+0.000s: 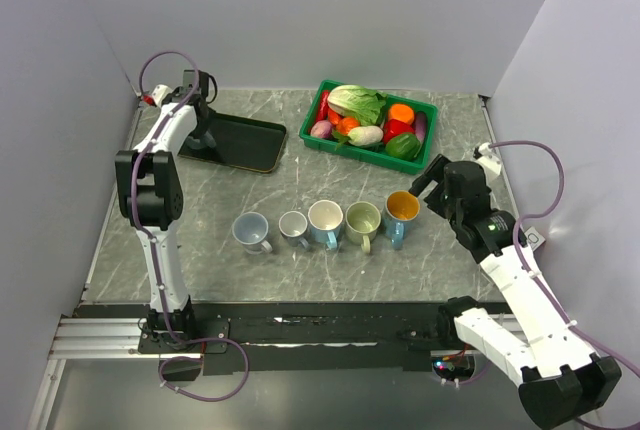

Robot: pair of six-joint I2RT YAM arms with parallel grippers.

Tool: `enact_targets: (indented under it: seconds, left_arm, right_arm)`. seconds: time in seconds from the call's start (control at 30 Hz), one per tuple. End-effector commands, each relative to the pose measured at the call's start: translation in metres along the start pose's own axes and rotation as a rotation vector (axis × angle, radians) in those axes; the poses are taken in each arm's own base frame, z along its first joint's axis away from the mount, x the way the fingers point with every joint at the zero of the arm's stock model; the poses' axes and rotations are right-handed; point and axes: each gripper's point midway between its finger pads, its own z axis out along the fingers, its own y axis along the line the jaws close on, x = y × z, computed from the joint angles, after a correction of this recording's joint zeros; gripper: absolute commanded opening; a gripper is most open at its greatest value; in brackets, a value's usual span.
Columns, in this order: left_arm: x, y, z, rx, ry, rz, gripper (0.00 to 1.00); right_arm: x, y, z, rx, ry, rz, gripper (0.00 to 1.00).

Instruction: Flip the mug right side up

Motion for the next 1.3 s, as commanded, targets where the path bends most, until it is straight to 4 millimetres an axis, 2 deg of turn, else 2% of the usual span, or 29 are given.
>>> enact_targets:
  seconds: [0.0, 0.4, 0.63, 0.7, 0.9, 0.93, 1.0, 1.07, 1.1, 1.13, 1.27]
  left_arm:
    - [-0.004, 0.004, 0.005, -0.011, 0.003, 0.051, 0.53]
    - [0.009, 0.012, 0.013, -0.028, 0.049, 0.082, 0.48]
    - [0.012, 0.015, 0.017, -0.034, 0.056, 0.095, 0.56]
    - [0.013, 0.016, 0.019, -0.041, 0.059, 0.094, 0.55]
    - [0.013, 0.016, 0.021, -0.036, 0.059, 0.089, 0.43]
    - [0.012, 0.015, 0.021, -0.035, 0.057, 0.09, 0.37]
    - [0.013, 0.014, 0.021, -0.033, 0.059, 0.091, 0.32]
    - [0.013, 0.013, 0.021, -0.03, 0.062, 0.098, 0.19]
    - [0.013, 0.013, 0.021, -0.029, 0.063, 0.101, 0.06]
    - [0.012, 0.013, 0.021, -0.024, 0.065, 0.104, 0.01]
    - [0.013, 0.006, 0.01, 0.025, 0.087, 0.117, 0.01]
  right_arm:
    - [-0.01, 0.007, 0.003, -0.014, -0.029, 0.013, 0.94]
    - [-0.009, 0.01, 0.007, -0.02, -0.021, 0.01, 0.94]
    - [-0.009, 0.011, 0.007, -0.022, -0.021, 0.01, 0.94]
    - [-0.009, 0.011, 0.007, -0.024, -0.021, 0.011, 0.94]
    - [-0.009, 0.01, 0.006, -0.025, -0.023, 0.012, 0.94]
    - [-0.01, 0.01, 0.005, -0.026, -0.025, 0.014, 0.94]
    - [-0.009, 0.01, 0.005, -0.027, -0.025, 0.014, 0.94]
    - [-0.009, 0.01, 0.005, -0.028, -0.024, 0.016, 0.94]
    - [-0.01, 0.011, 0.003, -0.033, -0.025, 0.017, 0.94]
    - [-0.01, 0.011, 0.003, -0.035, -0.025, 0.019, 0.94]
    - [-0.013, 0.019, 0.0, -0.071, -0.022, 0.016, 0.95]
